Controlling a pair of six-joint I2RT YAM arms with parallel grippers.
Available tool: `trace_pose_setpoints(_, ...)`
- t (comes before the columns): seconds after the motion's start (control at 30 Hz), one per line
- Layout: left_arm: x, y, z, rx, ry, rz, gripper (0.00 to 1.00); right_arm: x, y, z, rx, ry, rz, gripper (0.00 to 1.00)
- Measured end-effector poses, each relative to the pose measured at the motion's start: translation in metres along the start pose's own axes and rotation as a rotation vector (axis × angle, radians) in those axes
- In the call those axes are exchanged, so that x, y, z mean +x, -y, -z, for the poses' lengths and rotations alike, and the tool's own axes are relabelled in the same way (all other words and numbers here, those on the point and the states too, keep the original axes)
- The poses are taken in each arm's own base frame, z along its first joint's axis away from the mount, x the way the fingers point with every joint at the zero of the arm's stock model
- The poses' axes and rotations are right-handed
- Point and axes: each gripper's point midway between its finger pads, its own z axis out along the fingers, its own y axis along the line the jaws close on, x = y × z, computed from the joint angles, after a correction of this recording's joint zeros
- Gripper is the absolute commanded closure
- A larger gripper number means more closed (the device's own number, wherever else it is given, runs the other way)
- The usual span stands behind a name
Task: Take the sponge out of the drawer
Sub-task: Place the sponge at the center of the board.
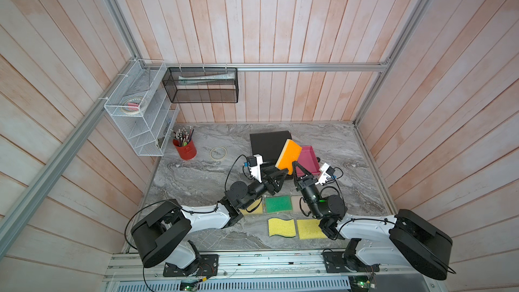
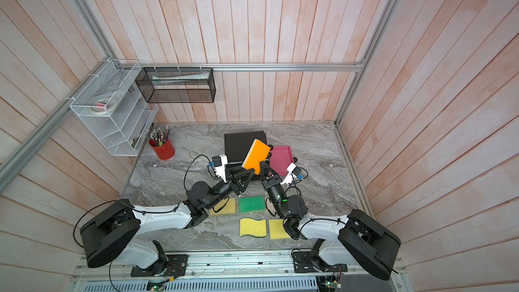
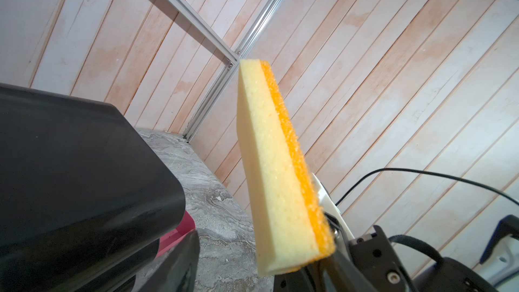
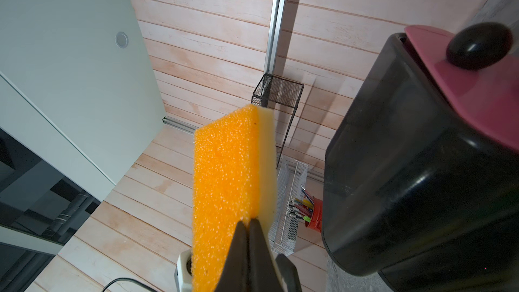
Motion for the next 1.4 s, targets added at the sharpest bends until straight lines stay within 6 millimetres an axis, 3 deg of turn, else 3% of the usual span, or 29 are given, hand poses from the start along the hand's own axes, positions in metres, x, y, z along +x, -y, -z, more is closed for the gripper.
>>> trace_pose_setpoints(0.27, 0.003, 0.0, -0.002, 0.025, 0.008, 0.021, 0.65, 0.007, 0.002, 0.0, 0.003, -0.015, -0.009, 1.0)
trace_pose_setpoints(0.4, 0.0, 0.003, -0.002, 0.037, 0.021, 0.027, 1.0, 0.01, 0.002, -0.003, 0.001, -0.016, -0.012, 1.0)
trace_pose_setpoints(0.47, -0.001, 0.003, -0.002, 0.037, 0.026, 0.021, 1.0, 0.01, 0.001, -0.004, -0.004, -0.013, -0.014, 1.0)
trace_pose_setpoints(0.6, -0.007, 0.003, 0.0, 0.032, 0.031, 0.018, 1.0, 0.011, -0.001, -0.005, -0.011, -0.018, -0.008, 0.65)
trace_pose_setpoints(0.77, -0.028, 0.009, 0.013, 0.018, 0.025, 0.006, 1.0, 0.011, -0.01, -0.004, 0.0, -0.032, 0.073, 0.48)
trace_pose_setpoints(0.83, -0.04, 0.016, 0.021, 0.014, 0.019, -0.009, 1.0, 0.004, -0.021, -0.003, 0.009, -0.017, 0.133, 0.45)
trace_pose_setpoints(0.97, -0.05, 0.026, 0.042, -0.009, -0.046, -0.039, 1.0, -0.017, -0.061, -0.007, -0.003, 0.042, 0.258, 0.37)
trace_pose_setpoints(1.03, -0.046, 0.024, 0.053, -0.038, -0.106, -0.044, 1.0, -0.027, -0.077, -0.007, 0.0, 0.069, 0.328, 0.34)
trace_pose_setpoints(1.13, -0.03, 0.017, 0.069, -0.091, -0.213, -0.037, 1.0, -0.034, -0.085, -0.012, 0.044, 0.07, 0.456, 0.32)
trace_pose_setpoints(1.4, 0.027, 0.001, 0.124, -0.207, -0.515, 0.079, 1.0, -0.025, -0.074, -0.037, 0.147, -0.074, 0.734, 0.3)
